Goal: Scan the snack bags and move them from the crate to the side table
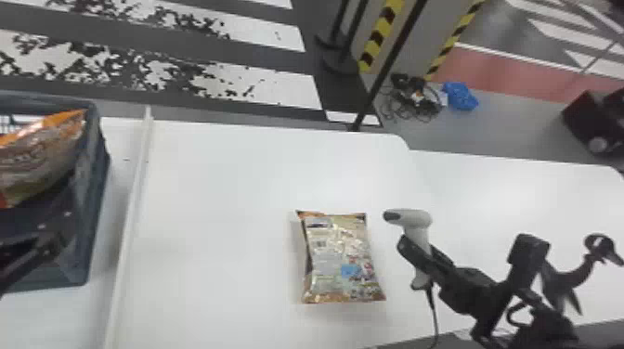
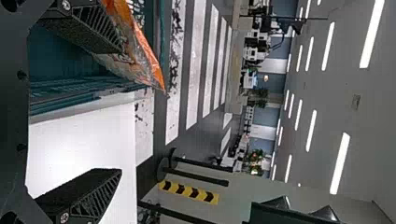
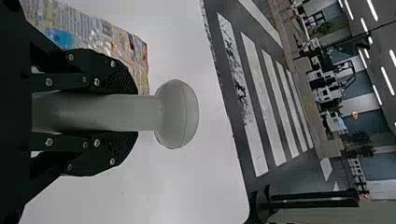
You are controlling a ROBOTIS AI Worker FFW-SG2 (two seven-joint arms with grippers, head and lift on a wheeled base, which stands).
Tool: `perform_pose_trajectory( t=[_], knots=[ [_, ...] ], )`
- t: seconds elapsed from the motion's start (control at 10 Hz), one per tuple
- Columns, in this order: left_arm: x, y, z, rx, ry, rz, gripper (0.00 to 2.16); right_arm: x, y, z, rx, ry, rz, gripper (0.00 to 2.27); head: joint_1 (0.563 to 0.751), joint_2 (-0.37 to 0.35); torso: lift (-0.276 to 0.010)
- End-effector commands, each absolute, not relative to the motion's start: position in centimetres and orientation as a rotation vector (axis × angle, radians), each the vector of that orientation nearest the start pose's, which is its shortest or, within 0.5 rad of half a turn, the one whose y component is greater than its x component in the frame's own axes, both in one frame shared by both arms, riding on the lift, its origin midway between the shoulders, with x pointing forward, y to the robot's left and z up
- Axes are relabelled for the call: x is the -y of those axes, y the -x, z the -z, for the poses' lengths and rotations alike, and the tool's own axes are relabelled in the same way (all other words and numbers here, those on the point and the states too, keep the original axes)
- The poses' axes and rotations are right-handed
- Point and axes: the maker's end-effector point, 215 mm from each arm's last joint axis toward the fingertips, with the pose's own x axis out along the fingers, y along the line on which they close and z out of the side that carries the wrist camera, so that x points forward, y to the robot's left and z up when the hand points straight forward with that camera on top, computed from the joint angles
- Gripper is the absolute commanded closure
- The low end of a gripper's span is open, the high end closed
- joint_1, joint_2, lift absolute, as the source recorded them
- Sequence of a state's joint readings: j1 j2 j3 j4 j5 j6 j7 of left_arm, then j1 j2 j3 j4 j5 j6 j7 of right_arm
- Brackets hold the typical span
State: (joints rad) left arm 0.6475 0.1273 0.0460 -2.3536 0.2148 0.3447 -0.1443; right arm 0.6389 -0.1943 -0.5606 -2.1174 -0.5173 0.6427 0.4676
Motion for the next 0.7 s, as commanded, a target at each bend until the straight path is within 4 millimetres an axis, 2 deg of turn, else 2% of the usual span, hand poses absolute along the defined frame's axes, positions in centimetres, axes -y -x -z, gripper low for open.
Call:
perform_pose_trajectory(
  t=[0.0,0.1,0.2,0.3,0.4,0.5,0.6],
  knots=[
    [-20.3,-40.4,32.5,-0.191,0.091,0.219,0.09,33.8,-34.0,42.1,-0.540,-0.304,-0.195,2.24,0.695,-0.308,-0.087],
    [-20.3,-40.6,32.2,-0.184,0.090,0.221,0.09,30.2,-34.0,41.7,-0.557,-0.318,-0.237,2.24,0.695,-0.249,-0.087],
    [-20.2,-40.6,32.1,-0.183,0.088,0.224,0.09,27.6,-33.8,41.8,-0.586,-0.317,-0.261,2.24,0.695,-0.193,-0.087],
    [-20.1,-40.6,32.2,-0.185,0.087,0.227,0.09,25.8,-33.5,42.1,-0.601,-0.314,-0.281,2.24,0.695,-0.166,-0.087],
    [-20.2,-40.6,32.5,-0.189,0.088,0.226,0.09,25.0,-33.1,43.4,-0.632,-0.271,-0.281,2.25,0.695,-0.121,-0.087],
    [-20.5,-40.7,32.1,-0.178,0.087,0.224,0.09,25.0,-32.8,44.6,-0.658,-0.248,-0.260,2.25,0.695,-0.089,-0.087],
    [-20.5,-40.8,31.5,-0.159,0.089,0.225,0.09,24.8,-32.6,45.3,-0.666,-0.231,-0.251,2.24,0.695,-0.079,-0.087]
  ],
)
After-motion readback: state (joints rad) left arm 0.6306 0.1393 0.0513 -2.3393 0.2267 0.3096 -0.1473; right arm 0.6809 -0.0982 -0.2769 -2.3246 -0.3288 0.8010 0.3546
